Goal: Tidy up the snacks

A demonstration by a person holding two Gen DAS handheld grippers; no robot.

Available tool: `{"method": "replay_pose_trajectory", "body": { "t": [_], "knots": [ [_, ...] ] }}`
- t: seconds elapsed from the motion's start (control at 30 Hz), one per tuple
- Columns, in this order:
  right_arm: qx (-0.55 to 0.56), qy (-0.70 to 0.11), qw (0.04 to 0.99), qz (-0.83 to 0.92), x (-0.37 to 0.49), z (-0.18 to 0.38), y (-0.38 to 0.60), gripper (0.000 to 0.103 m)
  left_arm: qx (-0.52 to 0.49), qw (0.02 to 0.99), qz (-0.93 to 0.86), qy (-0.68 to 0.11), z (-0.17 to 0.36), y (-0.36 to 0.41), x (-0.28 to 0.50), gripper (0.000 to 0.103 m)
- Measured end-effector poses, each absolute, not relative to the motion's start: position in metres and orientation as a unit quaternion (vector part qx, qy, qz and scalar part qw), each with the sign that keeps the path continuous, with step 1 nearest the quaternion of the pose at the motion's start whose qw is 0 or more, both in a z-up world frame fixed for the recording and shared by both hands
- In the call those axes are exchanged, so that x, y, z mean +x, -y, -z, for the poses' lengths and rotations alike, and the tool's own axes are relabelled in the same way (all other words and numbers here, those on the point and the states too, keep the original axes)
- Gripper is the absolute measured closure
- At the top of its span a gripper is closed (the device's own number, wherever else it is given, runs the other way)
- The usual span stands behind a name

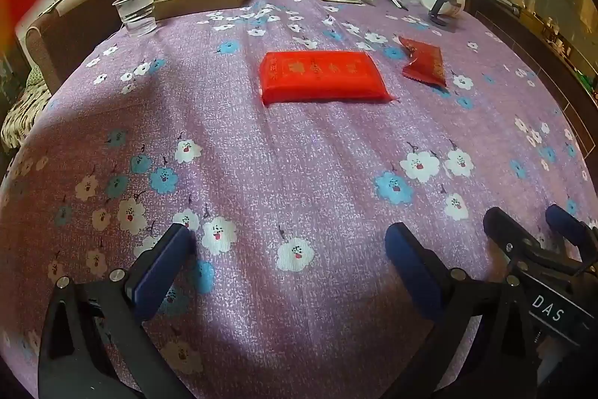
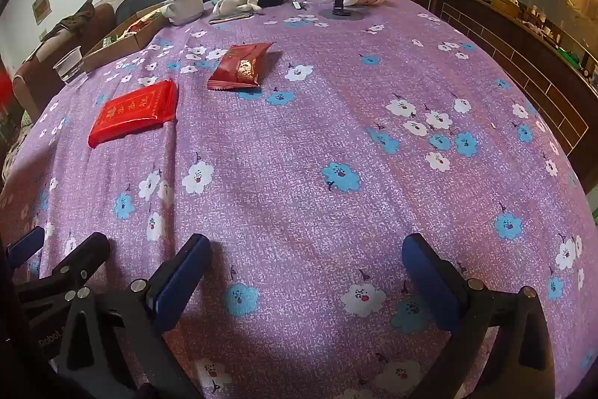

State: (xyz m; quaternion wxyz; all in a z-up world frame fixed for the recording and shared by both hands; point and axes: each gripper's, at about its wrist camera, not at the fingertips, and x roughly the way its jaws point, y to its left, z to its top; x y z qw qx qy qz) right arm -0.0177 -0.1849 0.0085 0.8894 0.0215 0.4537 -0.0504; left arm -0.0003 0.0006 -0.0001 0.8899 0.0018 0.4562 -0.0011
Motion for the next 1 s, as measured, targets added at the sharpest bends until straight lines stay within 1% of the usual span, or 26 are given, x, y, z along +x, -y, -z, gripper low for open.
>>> {"method": "replay_pose_trajectory", "body": {
  "t": [1.0],
  "knots": [
    [0.022, -0.454, 0.889, 0.051, -0.0182, -0.0089, 0.1847, 0.000, 0.002, 0.890, 0.001, -0.457, -0.0019, -0.0040, 0.0007, 0.000]
  ]
}}
